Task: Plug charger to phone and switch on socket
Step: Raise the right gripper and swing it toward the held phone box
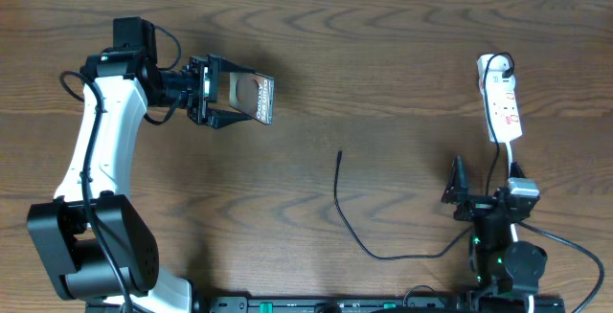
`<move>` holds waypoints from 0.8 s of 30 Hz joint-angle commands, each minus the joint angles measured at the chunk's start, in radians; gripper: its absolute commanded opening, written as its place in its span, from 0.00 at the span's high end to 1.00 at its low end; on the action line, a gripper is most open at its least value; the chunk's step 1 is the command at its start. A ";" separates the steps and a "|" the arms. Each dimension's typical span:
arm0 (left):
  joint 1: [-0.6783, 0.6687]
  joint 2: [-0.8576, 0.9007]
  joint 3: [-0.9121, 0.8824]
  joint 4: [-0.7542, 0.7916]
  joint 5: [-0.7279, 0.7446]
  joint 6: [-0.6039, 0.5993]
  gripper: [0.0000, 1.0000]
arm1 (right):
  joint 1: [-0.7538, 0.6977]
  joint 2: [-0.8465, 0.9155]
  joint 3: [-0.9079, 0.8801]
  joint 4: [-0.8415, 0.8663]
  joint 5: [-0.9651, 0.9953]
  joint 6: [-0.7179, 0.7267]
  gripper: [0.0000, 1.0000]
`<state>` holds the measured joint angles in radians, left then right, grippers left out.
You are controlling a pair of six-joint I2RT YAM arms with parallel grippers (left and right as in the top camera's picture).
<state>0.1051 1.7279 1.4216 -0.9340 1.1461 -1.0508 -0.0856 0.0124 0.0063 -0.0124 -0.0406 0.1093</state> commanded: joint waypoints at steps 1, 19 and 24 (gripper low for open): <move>0.008 -0.030 0.012 0.000 0.044 0.002 0.93 | 0.008 -0.006 -0.001 0.064 -0.023 -0.010 0.01; 0.008 -0.030 0.012 0.001 0.016 0.002 0.93 | 0.008 0.393 0.380 0.064 -0.296 0.070 0.01; 0.008 -0.030 0.012 0.001 0.013 0.002 0.93 | 0.008 0.689 0.632 -0.032 -0.446 0.072 0.01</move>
<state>0.1051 1.7279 1.4216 -0.9337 1.1267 -1.0504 -0.0853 0.5869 0.5282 -0.0128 -0.3630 0.1650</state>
